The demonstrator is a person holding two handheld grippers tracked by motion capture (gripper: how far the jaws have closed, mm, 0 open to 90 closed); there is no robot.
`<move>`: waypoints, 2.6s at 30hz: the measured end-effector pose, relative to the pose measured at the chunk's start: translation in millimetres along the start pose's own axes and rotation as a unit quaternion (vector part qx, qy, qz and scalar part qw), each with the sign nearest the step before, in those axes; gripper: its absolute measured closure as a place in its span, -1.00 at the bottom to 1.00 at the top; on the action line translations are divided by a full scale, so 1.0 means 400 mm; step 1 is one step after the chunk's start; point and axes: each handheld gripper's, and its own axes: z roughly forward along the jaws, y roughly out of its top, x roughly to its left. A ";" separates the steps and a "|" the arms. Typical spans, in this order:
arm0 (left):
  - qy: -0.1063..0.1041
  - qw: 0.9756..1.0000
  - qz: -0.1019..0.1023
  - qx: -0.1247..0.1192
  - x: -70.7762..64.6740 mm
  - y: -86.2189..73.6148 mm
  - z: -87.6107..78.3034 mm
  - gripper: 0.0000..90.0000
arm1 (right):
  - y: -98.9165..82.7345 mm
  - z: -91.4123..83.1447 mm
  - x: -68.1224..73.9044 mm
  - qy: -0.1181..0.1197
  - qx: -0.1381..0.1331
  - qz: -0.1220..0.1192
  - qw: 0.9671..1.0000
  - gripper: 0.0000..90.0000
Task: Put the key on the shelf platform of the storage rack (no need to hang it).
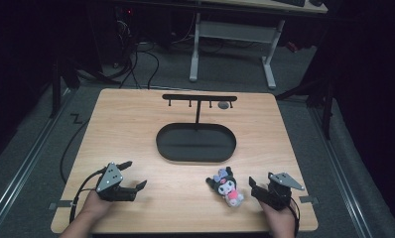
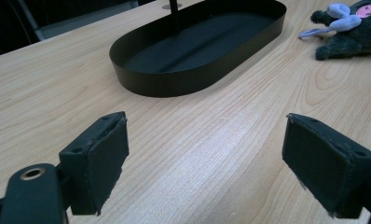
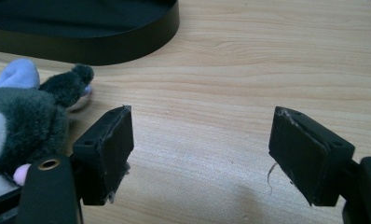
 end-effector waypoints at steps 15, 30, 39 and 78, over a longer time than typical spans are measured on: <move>-0.001 1.000 0.002 0.000 -0.002 0.000 0.000 -0.66 | -0.001 -0.003 -0.002 0.002 -0.005 0.001 1.000 -0.53; -0.001 1.000 0.001 0.001 -0.002 0.000 0.000 -0.66 | 0.001 -0.014 -0.022 -0.005 -0.002 0.012 1.000 -0.55; 0.000 1.000 0.000 0.000 0.000 0.000 0.001 -0.66 | 0.007 -0.020 -0.025 -0.016 0.019 0.003 1.000 -0.58; 0.004 1.000 -0.003 -0.011 -0.001 -0.008 -0.017 -0.66 | 0.039 -0.004 0.016 -0.024 0.092 -0.034 0.995 -0.60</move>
